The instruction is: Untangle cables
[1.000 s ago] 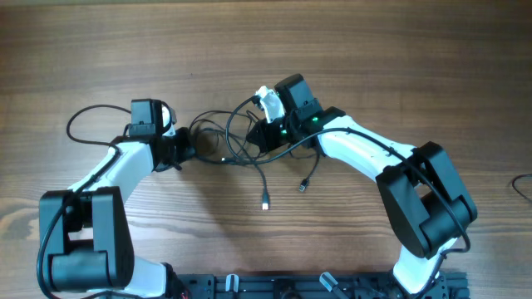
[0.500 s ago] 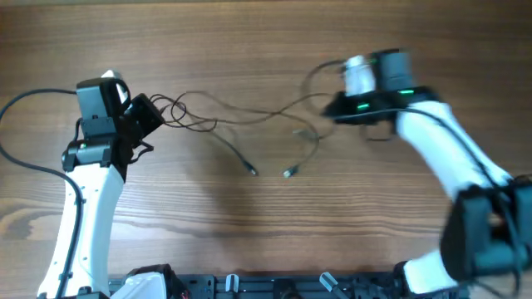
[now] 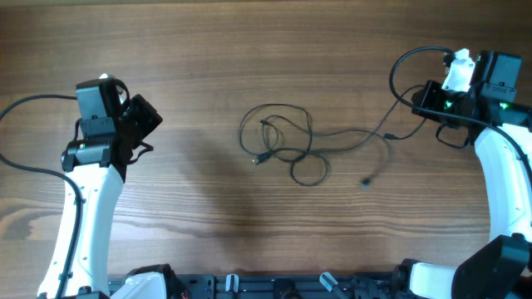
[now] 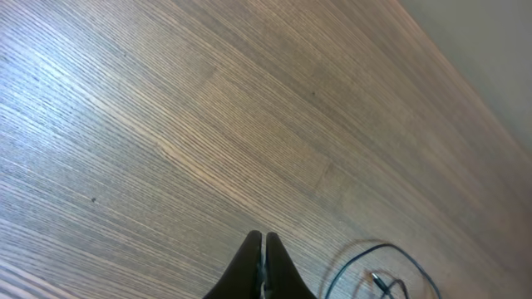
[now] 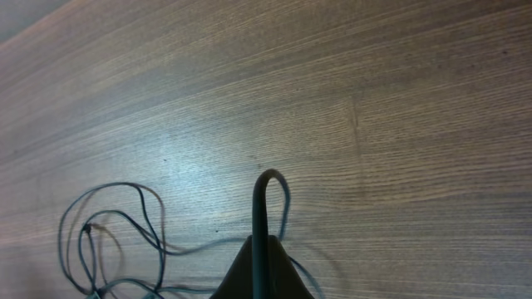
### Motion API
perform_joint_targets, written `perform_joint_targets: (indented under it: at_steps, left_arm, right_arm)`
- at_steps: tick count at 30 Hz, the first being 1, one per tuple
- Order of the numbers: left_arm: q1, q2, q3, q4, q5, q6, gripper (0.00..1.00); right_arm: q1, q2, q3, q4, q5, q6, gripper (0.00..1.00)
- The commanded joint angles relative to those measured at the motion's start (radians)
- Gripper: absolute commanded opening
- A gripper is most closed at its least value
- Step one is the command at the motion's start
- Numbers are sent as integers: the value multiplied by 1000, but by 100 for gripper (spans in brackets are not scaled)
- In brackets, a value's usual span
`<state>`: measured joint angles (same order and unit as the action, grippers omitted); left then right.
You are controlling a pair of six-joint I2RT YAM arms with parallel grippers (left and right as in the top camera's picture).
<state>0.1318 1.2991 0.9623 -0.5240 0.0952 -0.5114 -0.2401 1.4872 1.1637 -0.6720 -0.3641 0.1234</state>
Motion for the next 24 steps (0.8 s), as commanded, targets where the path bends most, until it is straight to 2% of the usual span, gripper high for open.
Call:
perform_joint_targets:
  at_steps: [1,2,3,4,5,7,8,9,10,12,14,15,17,20,24]
  left_arm:
    - [2,26,1,3,25,-71,15]
    - [-6,38,1,3,87,-95,28]
    - [-17,51,1,3,149,-111,66]
    - [-31,67,1,3,211,-117,93]
    - [-52,89,1,8,267,-130,100]
    - [-90,122,1,13,307,-125,99]
    - [-123,146,1,26,309,-114,86]
    - [-163,172,1,56,307,-57,79]
    - [-201,191,1,73,295,-11,78]
    - [-294,230,9,70,136,3,80]
    - [-393,271,36,40,-113,17,86]
    - [-424,288,47,41,-158,49,88]
    - [-489,334,73,53,-175,98,90]
    - [-550,388,81,87,-175,54,84]
    - [-583,420,81,171,-162,-2,85]
  right_arm:
    - [5,-10,-5,5,-25,-12,4]
    - [7,-10,-6,5,-45,-12,4]
    - [8,-10,-7,5,-66,-12,4]
    - [8,-10,-7,5,-77,-12,4]
    - [9,-10,-7,5,-85,-11,4]
    - [19,-10,-7,2,-86,-11,4]
    - [26,-10,-7,0,-86,-11,4]
    - [34,-10,-7,-1,-86,-11,4]
    - [42,-10,-7,-2,-86,-11,4]
    - [60,-9,-7,0,-86,-11,4]
    - [81,-8,-7,0,-86,-11,4]
    - [92,-8,-7,0,-85,-11,4]
    - [113,-7,-7,3,-85,-11,4]
    - [139,-4,-7,6,-84,-11,4]
    - [153,-4,-7,5,-81,-12,4]
